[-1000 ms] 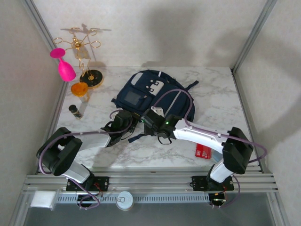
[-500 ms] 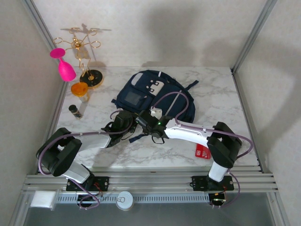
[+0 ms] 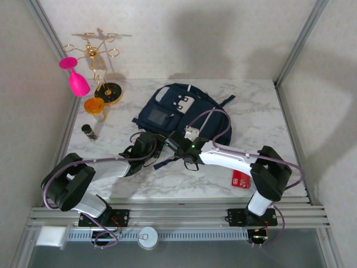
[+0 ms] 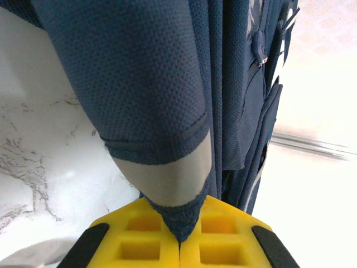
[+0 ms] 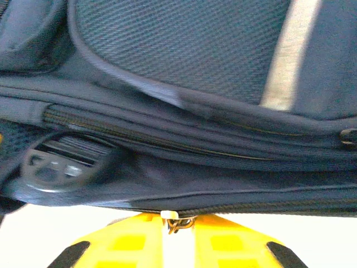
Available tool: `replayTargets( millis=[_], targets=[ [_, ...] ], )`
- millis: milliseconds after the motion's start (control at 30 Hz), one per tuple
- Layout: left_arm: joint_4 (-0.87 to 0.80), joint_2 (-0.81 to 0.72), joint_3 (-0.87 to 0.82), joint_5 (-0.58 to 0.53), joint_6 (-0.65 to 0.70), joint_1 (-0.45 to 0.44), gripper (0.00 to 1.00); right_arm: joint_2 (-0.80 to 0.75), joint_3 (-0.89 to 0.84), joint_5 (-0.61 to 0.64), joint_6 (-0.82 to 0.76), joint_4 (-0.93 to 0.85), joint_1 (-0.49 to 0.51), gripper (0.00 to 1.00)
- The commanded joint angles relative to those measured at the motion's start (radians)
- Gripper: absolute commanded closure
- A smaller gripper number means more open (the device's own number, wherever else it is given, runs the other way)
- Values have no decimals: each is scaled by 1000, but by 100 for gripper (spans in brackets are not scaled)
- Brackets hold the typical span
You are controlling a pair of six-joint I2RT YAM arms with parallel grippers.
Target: Pack the student bag
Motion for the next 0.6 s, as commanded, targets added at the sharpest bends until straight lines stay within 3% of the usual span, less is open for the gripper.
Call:
replayTargets(
  millis=[0, 133, 367, 567],
  targets=[
    [69, -40, -2, 1, 31, 15, 100, -73, -65, 1, -87, -31, -42, 82],
    [77, -31, 9, 12, 38, 14, 100, -67, -91, -103, -239, 75, -40, 77],
    [70, -24, 19, 16, 42, 16, 100, -38, -93, -61, -303, 55, -52, 69],
    [76, -24, 17, 17, 33, 16, 100, -16, -101, -82, -312, 74, -29, 68]
  ],
)
